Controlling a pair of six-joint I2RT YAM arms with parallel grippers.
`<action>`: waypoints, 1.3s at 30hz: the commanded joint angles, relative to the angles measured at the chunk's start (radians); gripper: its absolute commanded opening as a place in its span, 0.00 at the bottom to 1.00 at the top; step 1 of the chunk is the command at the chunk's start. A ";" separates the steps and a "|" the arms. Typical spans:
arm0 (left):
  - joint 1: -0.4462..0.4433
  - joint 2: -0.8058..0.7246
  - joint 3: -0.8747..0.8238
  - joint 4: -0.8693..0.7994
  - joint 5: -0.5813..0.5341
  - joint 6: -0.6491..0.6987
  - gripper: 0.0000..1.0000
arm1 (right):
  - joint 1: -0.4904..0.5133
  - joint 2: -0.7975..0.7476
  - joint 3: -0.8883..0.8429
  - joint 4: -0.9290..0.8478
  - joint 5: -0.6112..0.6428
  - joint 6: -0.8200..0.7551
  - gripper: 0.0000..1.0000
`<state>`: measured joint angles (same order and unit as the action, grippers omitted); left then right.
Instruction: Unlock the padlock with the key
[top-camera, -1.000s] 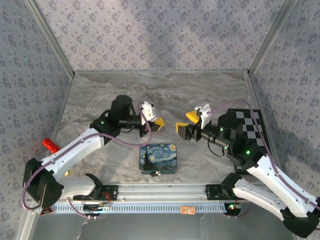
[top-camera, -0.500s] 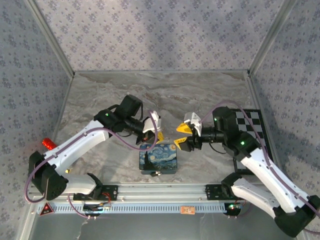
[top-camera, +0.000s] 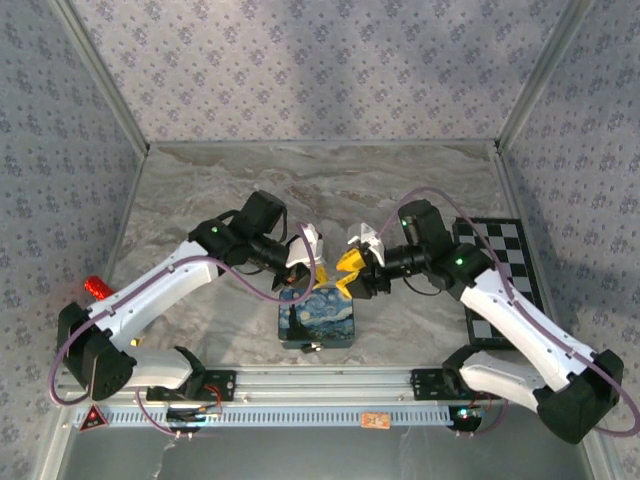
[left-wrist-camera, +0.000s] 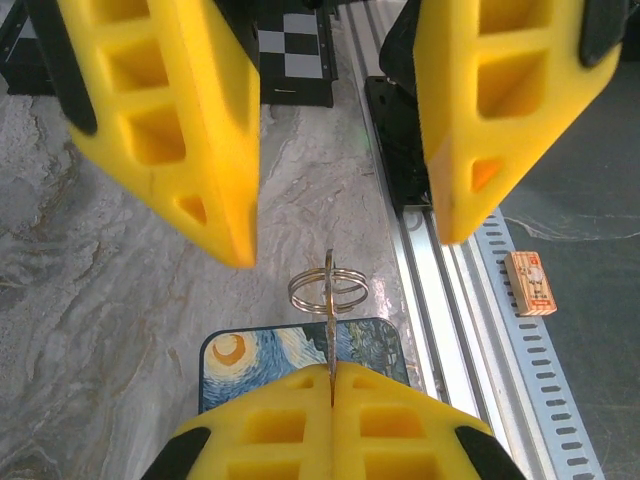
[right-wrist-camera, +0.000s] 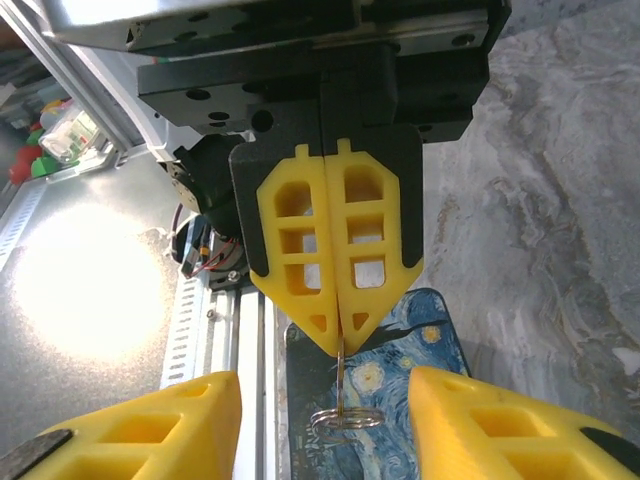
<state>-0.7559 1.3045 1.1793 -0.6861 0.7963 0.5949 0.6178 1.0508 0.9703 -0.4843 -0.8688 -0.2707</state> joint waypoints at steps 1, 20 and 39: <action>-0.006 0.002 0.007 -0.024 0.009 0.031 0.00 | 0.013 0.023 0.043 -0.060 -0.028 -0.047 0.46; -0.009 0.012 0.006 -0.029 -0.003 0.033 0.00 | 0.034 0.077 0.076 -0.138 -0.016 -0.080 0.17; -0.015 0.025 0.007 -0.024 -0.048 0.027 0.00 | 0.027 -0.035 0.026 -0.015 0.011 -0.001 0.58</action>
<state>-0.7624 1.3186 1.1793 -0.7006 0.7540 0.6018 0.6262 1.0378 1.0019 -0.5533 -0.8677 -0.3061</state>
